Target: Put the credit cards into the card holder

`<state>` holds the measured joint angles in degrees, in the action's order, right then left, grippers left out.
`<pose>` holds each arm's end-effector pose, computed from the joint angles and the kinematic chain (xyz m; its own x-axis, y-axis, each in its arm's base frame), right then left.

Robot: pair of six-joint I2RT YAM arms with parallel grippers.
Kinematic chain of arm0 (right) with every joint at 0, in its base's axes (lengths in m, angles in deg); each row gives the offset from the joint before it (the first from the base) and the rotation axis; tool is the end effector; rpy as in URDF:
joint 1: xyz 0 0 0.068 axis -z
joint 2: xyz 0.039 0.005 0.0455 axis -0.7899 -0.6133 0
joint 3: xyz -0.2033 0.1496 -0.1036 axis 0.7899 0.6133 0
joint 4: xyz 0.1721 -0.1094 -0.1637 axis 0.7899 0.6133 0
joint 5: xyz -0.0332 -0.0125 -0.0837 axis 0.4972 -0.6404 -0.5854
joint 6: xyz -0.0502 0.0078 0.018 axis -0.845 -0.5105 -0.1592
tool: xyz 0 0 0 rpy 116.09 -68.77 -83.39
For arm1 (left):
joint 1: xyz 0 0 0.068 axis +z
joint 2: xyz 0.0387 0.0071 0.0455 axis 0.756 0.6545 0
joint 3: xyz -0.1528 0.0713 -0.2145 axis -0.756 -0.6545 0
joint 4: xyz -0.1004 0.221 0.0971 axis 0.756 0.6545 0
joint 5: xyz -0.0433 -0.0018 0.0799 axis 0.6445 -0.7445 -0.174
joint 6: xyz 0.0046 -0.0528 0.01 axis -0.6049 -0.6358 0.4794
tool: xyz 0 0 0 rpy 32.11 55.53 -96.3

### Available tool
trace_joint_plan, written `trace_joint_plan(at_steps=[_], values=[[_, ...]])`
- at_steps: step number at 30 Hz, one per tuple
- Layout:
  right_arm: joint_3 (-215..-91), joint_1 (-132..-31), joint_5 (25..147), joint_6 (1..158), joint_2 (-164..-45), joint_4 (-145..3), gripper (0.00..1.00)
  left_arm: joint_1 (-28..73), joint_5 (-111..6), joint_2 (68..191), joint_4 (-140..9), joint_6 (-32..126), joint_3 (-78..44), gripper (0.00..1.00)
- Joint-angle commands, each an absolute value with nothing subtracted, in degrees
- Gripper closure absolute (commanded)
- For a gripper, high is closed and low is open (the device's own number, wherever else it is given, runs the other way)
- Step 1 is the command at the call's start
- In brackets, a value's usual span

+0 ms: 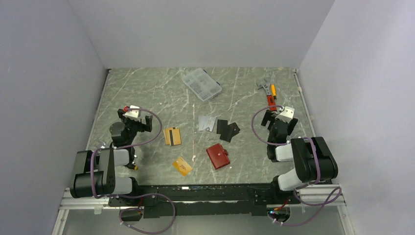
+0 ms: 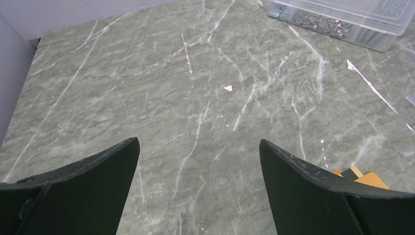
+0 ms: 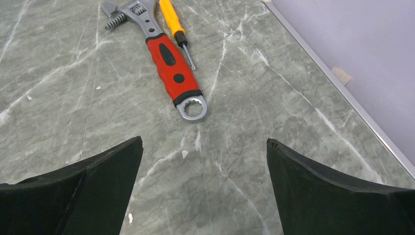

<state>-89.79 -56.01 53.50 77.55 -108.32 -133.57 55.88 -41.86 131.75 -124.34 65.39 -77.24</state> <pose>0.2328 0.0005 0.1405 -0.1571 0.0635 -0.9855 0.3705 0.9288 0.0008 0.2261 0.0150 0.1646 -0.0551 0.1074 -0.9927 0.2192 0.9712 0.0929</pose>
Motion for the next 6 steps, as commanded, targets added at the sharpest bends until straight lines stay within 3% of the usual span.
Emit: trace_joint_plan(at_steps=[1, 6], values=[[-90.98, -55.69, 53.97, 77.79, -107.83, -136.18, 0.0, 55.79, -42.67, 130.9, -123.85, 66.43, -76.75, 0.01], [-90.97, -55.73, 53.97, 77.79, -107.78, -136.13, 0.0, 55.71, -42.7, 131.12, -124.71, 66.27, -76.97, 0.01]])
